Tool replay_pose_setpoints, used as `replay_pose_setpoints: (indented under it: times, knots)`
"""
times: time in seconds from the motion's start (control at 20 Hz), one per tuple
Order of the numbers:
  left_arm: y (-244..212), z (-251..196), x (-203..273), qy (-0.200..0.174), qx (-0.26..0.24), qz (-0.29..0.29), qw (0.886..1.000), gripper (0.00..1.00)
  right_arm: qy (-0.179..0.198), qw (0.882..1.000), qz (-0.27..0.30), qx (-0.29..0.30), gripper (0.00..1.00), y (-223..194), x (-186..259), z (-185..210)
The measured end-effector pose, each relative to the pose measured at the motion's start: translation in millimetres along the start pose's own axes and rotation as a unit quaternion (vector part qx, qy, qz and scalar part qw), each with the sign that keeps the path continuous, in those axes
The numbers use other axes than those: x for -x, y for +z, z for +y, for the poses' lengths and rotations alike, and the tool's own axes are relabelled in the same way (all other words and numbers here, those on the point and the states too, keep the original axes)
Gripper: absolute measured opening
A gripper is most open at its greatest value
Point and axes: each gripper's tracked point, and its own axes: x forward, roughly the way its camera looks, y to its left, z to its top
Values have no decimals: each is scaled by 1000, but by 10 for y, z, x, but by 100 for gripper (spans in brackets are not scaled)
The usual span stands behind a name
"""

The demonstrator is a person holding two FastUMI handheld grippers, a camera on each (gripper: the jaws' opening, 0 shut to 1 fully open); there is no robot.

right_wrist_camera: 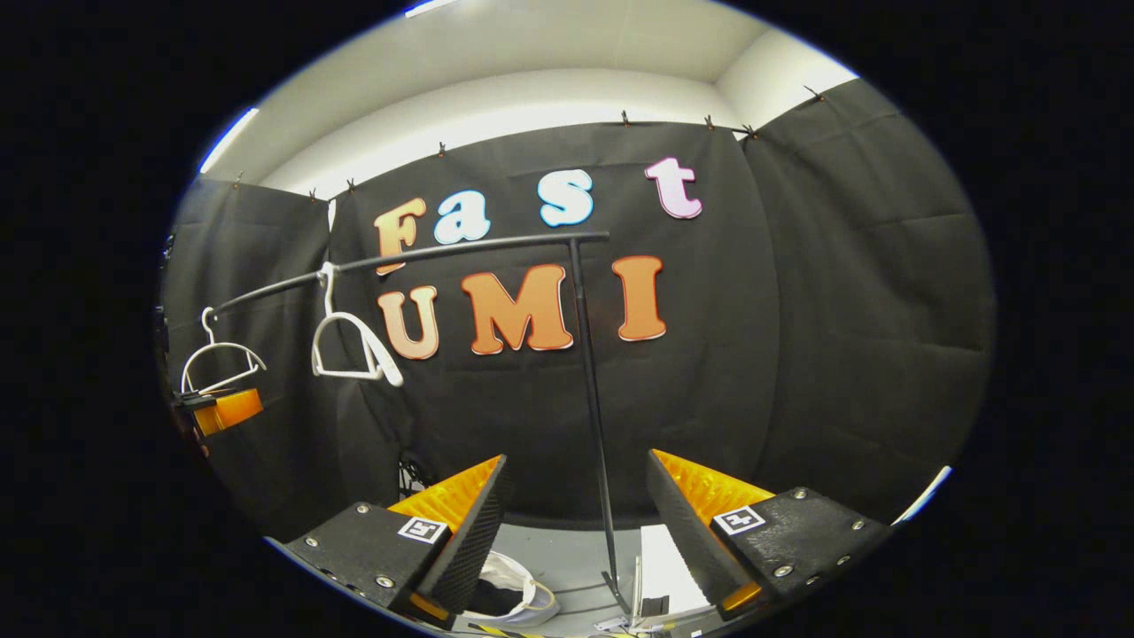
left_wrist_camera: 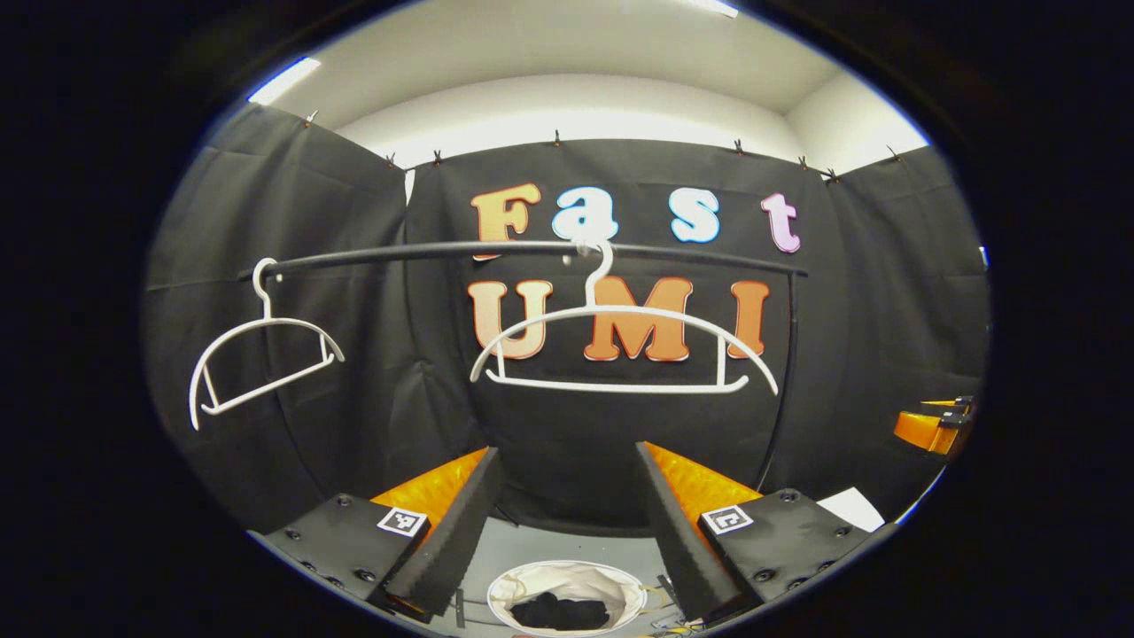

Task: Grasp the clothes on the hanger with both hands and then place them into the laundry hamper below.

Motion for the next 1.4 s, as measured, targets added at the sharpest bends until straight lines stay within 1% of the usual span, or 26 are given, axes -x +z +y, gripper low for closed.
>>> replay_pose_setpoints:
  times: [0.05,0.2,0.25,0.3,0.4,0.55,0.7,0.85,0.9,1.15,1.2,1.25,1.4]
  knots:
    - [60,42,36,3,3,-4,1000,94,4,1000,-5,2,83,76,36,31]
    - [217,169,123,15,10,-17,1000,94,10,1000,-22,15,83,263,129,95]
    - [290,226,145,20,8,-25,999,94,11,999,-29,20,94,328,151,114]
    - [352,287,161,26,5,-33,999,94,13,999,-34,25,100,386,171,135]
    - [455,382,237,37,6,-44,998,94,11,999,-38,26,100,446,187,156]
    - [537,429,326,41,21,-56,997,94,28,999,-43,14,100,499,244,293]
    - [536,544,368,56,18,-59,997,94,28,998,-49,19,100,512,232,308]
    - [527,582,366,59,25,-60,996,94,32,998,-49,17,100,512,253,331]
    - [538,614,373,63,23,-62,996,94,32,998,-50,17,94,507,243,325]
    - [565,700,374,76,21,-64,995,94,27,998,-53,12,94,513,229,246]
    - [565,703,373,77,20,-64,995,94,27,998,-54,11,100,511,226,235]
    - [561,714,381,78,17,-63,995,94,26,998,-55,12,94,517,238,217]
    - [562,713,376,79,15,-62,995,94,25,998,-55,13,94,508,216,201]
